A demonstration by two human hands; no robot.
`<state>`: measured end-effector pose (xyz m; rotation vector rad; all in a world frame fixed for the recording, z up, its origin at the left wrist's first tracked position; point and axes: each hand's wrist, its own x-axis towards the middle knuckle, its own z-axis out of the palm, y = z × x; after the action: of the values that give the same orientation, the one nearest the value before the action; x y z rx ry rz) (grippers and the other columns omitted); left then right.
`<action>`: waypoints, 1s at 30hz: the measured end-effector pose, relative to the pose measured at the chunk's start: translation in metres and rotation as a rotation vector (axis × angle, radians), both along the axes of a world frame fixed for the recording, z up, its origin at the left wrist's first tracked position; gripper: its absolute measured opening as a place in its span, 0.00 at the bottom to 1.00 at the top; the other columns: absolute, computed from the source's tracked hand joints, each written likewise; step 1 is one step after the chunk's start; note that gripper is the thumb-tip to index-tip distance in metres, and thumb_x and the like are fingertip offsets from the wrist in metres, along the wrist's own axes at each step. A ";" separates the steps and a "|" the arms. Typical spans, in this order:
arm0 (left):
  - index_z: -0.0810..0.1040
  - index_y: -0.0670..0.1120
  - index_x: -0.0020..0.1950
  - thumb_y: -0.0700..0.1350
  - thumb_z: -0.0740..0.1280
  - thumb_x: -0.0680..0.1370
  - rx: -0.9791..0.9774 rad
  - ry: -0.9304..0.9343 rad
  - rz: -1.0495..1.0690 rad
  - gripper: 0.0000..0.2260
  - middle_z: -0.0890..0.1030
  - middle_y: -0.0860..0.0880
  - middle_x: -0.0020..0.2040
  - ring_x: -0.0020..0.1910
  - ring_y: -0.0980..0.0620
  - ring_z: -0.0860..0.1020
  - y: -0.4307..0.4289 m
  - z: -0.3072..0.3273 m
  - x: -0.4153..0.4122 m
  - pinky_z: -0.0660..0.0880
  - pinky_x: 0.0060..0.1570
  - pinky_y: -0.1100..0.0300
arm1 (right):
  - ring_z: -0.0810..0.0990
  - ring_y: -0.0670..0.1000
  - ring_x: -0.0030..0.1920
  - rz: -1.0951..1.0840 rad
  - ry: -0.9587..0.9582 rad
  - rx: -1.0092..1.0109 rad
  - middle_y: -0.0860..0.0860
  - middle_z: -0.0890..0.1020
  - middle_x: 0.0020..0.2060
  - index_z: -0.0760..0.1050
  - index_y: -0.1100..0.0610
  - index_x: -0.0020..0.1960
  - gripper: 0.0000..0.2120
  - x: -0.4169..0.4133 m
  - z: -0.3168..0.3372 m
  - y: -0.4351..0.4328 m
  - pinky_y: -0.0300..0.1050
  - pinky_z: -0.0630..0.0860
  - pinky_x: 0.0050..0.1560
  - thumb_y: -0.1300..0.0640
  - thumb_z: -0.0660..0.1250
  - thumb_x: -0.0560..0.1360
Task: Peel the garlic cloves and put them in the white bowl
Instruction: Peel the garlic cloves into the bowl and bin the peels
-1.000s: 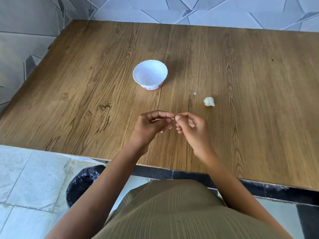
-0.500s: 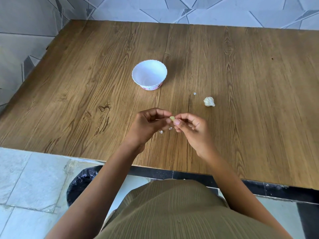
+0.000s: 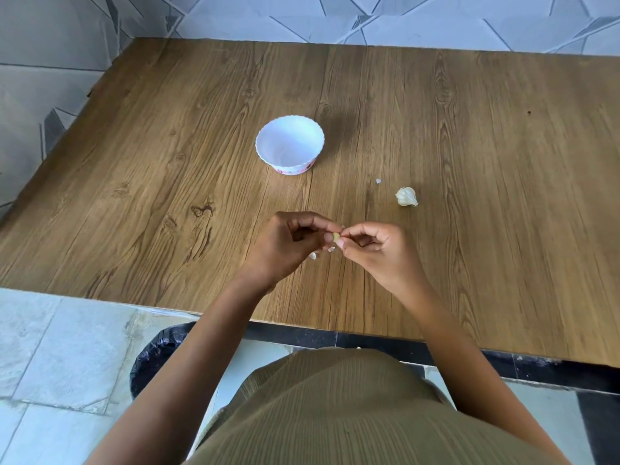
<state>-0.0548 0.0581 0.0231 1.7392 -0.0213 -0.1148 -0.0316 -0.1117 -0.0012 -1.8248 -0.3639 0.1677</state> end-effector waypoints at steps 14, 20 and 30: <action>0.82 0.44 0.47 0.33 0.68 0.74 -0.095 0.110 -0.018 0.07 0.84 0.47 0.40 0.40 0.55 0.82 -0.001 0.001 -0.001 0.79 0.42 0.64 | 0.79 0.64 0.36 0.050 0.013 0.015 0.55 0.83 0.35 0.81 0.61 0.42 0.03 0.004 0.005 -0.004 0.56 0.75 0.36 0.67 0.70 0.71; 0.82 0.44 0.47 0.34 0.68 0.74 -0.102 0.123 0.008 0.06 0.84 0.45 0.40 0.39 0.52 0.82 0.000 0.001 0.001 0.79 0.43 0.59 | 0.81 0.53 0.35 0.026 0.103 0.061 0.55 0.83 0.36 0.81 0.58 0.44 0.04 0.003 0.007 -0.003 0.53 0.78 0.39 0.65 0.70 0.72; 0.82 0.43 0.48 0.34 0.69 0.74 -0.050 0.127 -0.009 0.06 0.84 0.45 0.41 0.40 0.54 0.82 0.000 0.001 0.001 0.80 0.42 0.63 | 0.79 0.59 0.33 0.046 0.103 0.034 0.54 0.82 0.34 0.81 0.58 0.42 0.07 0.005 0.009 -0.004 0.59 0.76 0.38 0.68 0.70 0.71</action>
<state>-0.0537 0.0579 0.0237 1.6794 0.0603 -0.2289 -0.0268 -0.1153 0.0077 -1.7674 -0.3343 0.2842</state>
